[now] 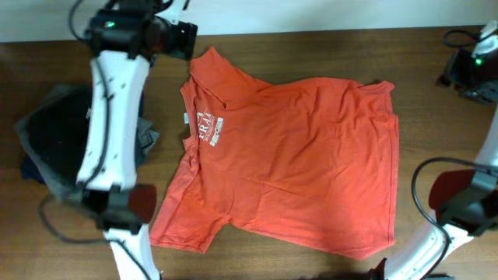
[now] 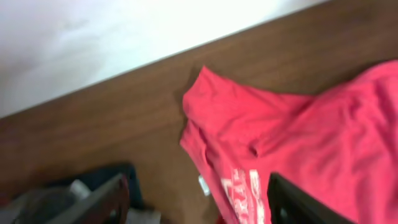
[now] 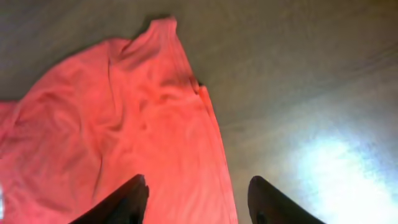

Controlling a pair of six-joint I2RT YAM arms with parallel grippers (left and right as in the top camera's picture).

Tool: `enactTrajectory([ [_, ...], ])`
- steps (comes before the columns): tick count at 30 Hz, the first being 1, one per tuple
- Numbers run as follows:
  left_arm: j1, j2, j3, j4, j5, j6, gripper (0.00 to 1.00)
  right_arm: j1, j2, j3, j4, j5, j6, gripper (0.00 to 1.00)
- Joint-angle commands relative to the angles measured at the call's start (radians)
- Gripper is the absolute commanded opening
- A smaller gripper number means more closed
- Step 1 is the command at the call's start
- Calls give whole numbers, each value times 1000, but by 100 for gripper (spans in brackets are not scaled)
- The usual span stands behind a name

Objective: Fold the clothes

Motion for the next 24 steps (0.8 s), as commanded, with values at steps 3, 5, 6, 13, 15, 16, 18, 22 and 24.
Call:
enactTrajectory([
  [3, -1, -95, 19, -97, -3, -4, 71, 1, 14, -207, 80, -108, -6, 4],
  [5, -1, -106, 19, -111, -3, -8, 71, 13, 17, -334, 161, -116, -6, 4],
  [6, -1, -109, 19, -114, -3, -10, 71, 20, 18, -399, 201, -117, -5, 4],
  [13, -1, -114, 19, -102, -3, -10, 72, 40, 18, -771, 468, -187, -6, 4],
  [15, -1, -114, 19, -96, -3, -10, 72, 48, 18, -855, 542, -191, -6, 4],
  [16, -1, -114, 19, -92, -3, -10, 72, 52, 18, -890, 575, -190, -6, 4],
  [18, -1, -114, 19, -80, -3, -10, 72, 58, 18, -960, 642, -191, -5, 4],
  [22, -1, -114, 19, -58, -3, -10, 72, 56, 18, -1075, 761, -146, 28, 4],
  [24, -1, -114, 19, -57, -3, -10, 72, 50, 18, -1100, 786, -42, 74, 4],
])
